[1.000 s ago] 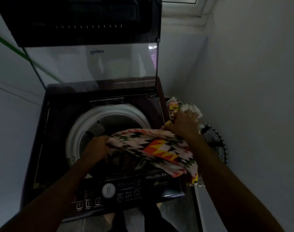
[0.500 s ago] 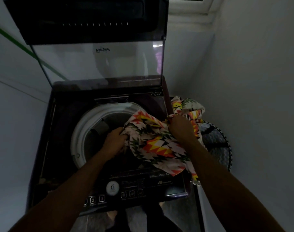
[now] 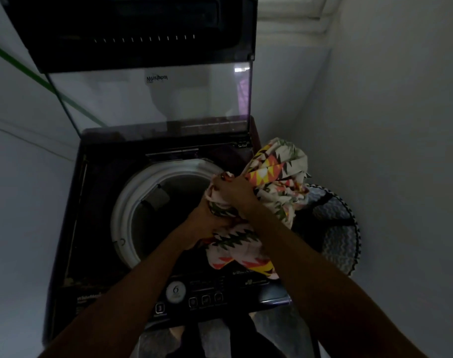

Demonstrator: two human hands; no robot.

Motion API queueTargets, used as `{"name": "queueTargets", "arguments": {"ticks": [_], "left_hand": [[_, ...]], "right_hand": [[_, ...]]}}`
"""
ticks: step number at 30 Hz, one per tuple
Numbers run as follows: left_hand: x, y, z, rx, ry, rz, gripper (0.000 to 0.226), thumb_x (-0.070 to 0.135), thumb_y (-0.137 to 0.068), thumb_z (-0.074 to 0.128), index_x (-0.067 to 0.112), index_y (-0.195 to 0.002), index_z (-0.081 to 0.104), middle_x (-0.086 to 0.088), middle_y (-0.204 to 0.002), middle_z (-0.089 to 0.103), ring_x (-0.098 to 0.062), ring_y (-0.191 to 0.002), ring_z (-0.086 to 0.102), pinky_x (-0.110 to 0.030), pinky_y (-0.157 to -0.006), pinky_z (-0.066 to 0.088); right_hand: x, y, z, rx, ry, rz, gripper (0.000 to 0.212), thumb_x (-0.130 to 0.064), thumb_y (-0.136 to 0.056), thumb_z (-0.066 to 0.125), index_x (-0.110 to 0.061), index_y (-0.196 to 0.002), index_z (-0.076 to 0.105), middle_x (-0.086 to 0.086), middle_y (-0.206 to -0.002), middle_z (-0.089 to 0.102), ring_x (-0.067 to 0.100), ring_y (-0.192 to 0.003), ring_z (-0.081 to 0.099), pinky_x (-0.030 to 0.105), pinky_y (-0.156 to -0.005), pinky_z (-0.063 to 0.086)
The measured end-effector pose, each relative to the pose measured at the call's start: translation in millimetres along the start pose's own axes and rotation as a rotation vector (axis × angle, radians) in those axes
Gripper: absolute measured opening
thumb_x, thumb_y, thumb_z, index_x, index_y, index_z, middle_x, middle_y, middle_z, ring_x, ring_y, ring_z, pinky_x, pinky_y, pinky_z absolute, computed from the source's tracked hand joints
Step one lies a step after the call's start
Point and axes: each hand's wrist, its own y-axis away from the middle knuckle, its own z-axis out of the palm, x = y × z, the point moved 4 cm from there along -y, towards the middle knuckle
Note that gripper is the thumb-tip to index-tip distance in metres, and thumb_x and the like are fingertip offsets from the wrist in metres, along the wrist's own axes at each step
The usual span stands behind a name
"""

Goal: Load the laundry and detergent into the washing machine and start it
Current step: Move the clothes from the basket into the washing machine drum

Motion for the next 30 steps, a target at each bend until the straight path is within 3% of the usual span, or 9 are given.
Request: {"name": "queueTargets", "arguments": {"ticks": [4, 7, 10, 12, 14, 16, 18, 22, 30], "left_hand": [[-14.4, 7.4, -16.5, 0.089, -0.015, 0.033, 0.067, 0.000, -0.080, 0.075, 0.020, -0.136, 0.045, 0.003, -0.130, 0.056, -0.004, -0.111, 0.057, -0.019, -0.095, 0.048], [-22.8, 7.4, -34.6, 0.154, 0.038, 0.016, 0.068, 0.012, -0.076, 0.081, 0.022, -0.136, 0.049, 0.005, -0.132, 0.057, -0.005, -0.112, 0.058, -0.016, -0.092, 0.047], [-27.3, 3.0, -47.4, 0.180, 0.070, -0.028, 0.077, 0.020, -0.072, 0.085, 0.023, -0.139, 0.048, 0.010, -0.131, 0.058, -0.007, -0.115, 0.058, -0.023, -0.094, 0.048], [-25.8, 1.7, -48.8, 0.171, 0.070, -0.039, 0.079, 0.030, -0.069, 0.087, 0.027, -0.138, 0.050, 0.012, -0.129, 0.060, -0.007, -0.114, 0.058, -0.026, -0.095, 0.048], [-27.2, 1.1, -48.7, 0.180, 0.064, -0.044, 0.079, 0.034, -0.067, 0.088, 0.029, -0.136, 0.051, 0.013, -0.126, 0.061, -0.008, -0.114, 0.060, -0.026, -0.093, 0.049], [-30.0, 1.0, -49.5, 0.198, 0.036, -0.047, 0.080, 0.034, -0.068, 0.087, 0.030, -0.138, 0.048, 0.014, -0.127, 0.060, -0.008, -0.114, 0.059, -0.026, -0.095, 0.047], [-33.0, 2.6, -50.7, 0.199, 0.027, -0.050, 0.085, 0.041, -0.063, 0.089, 0.034, -0.137, 0.048, 0.014, -0.127, 0.061, -0.007, -0.114, 0.059, -0.033, -0.100, 0.048], [-33.1, 6.1, -51.8, 0.193, 0.063, -0.045, 0.085, 0.039, -0.065, 0.088, 0.034, -0.138, 0.046, 0.012, -0.128, 0.062, -0.007, -0.114, 0.060, -0.035, -0.100, 0.049], [-39.7, 9.3, -67.3, 0.277, 0.206, -0.100, 0.067, 0.026, -0.062, 0.086, 0.025, -0.124, 0.060, 0.000, -0.115, 0.070, -0.017, -0.102, 0.068, -0.041, -0.090, 0.056]], "right_hand": [[0.9, -5.5, -10.0, -0.004, 0.026, 0.083, 0.078, -0.061, -0.084, 0.062, -0.002, -0.133, 0.051, 0.017, -0.132, 0.055, 0.031, -0.118, 0.056, 0.036, -0.097, 0.048], [-9.4, -11.2, -39.7, 0.265, 0.337, -0.219, 0.045, -0.049, -0.085, 0.066, -0.004, -0.081, 0.065, 0.013, -0.080, 0.066, 0.027, -0.080, 0.067, 0.038, -0.072, 0.056], [-4.0, -14.3, -69.0, 0.673, 0.695, -0.219, 0.068, -0.055, -0.072, 0.070, -0.007, -0.117, 0.055, 0.016, -0.120, 0.055, 0.035, -0.114, 0.053, 0.050, -0.088, 0.049], [15.9, -22.5, -78.7, 0.601, 0.612, -0.085, 0.097, -0.065, -0.065, 0.073, -0.015, -0.139, 0.034, 0.018, -0.142, 0.036, 0.043, -0.128, 0.037, 0.059, -0.096, 0.041], [33.9, -31.6, -78.5, 0.414, 0.391, -0.044, 0.103, -0.062, -0.069, 0.074, -0.019, -0.147, 0.024, 0.017, -0.148, 0.035, 0.042, -0.130, 0.039, 0.054, -0.100, 0.040], [42.7, -33.9, -73.6, 0.380, 0.427, -0.028, 0.095, -0.059, -0.077, 0.069, -0.017, -0.148, 0.022, 0.020, -0.145, 0.039, 0.042, -0.128, 0.043, 0.051, -0.101, 0.041], [40.9, -28.9, -69.2, 0.522, 0.672, -0.039, 0.081, -0.060, -0.080, 0.065, -0.014, -0.137, 0.031, 0.022, -0.135, 0.043, 0.043, -0.119, 0.049, 0.051, -0.094, 0.045], [33.2, -22.6, -54.7, 0.573, 0.824, -0.209, 0.046, -0.029, -0.092, 0.058, -0.008, -0.126, 0.036, 0.022, -0.123, 0.050, 0.039, -0.102, 0.059, 0.040, -0.076, 0.050], [19.8, -18.3, -23.1, 0.529, 0.689, -0.357, 0.043, -0.025, -0.098, 0.049, -0.001, -0.133, 0.041, 0.021, -0.110, 0.059, 0.038, -0.093, 0.060, 0.037, -0.069, 0.044]]}}
